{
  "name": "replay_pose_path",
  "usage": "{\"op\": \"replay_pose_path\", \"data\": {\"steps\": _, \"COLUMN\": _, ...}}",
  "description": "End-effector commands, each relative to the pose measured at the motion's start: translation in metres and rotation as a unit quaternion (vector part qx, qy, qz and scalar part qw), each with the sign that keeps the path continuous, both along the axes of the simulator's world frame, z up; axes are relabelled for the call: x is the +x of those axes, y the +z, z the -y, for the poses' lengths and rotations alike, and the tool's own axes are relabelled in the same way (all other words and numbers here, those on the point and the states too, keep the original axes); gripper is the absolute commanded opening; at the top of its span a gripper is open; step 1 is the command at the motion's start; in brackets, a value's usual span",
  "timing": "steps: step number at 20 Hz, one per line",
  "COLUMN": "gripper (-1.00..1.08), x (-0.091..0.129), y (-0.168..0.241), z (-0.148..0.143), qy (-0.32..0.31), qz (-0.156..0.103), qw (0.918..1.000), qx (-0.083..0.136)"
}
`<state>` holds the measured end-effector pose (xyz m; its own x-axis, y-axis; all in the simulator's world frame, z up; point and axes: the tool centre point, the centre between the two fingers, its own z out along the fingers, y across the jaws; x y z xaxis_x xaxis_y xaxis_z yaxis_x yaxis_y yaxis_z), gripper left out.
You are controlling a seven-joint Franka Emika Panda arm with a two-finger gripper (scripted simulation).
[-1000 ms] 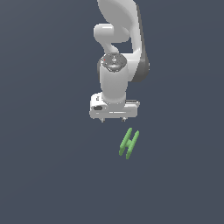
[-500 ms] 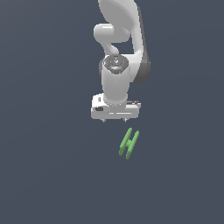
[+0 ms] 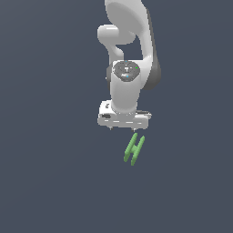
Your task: Pick up the object and move it to a goal position.
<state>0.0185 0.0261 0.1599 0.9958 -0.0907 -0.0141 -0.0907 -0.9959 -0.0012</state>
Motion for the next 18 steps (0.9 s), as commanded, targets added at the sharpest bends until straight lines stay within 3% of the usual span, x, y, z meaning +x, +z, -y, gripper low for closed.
{"op": "replay_pose_path", "data": {"steps": 1, "gripper": 1.0, "x": 0.006, "y": -0.001, "z": -0.006, "qy": -0.023, "qz": 0.001, "qw": 0.9997, "qx": 0.0}}
{"op": "replay_pose_path", "data": {"steps": 18, "gripper": 1.0, "x": 0.047, "y": -0.012, "z": -0.051, "qy": -0.178, "qz": 0.006, "qw": 0.9839, "qx": -0.002}}
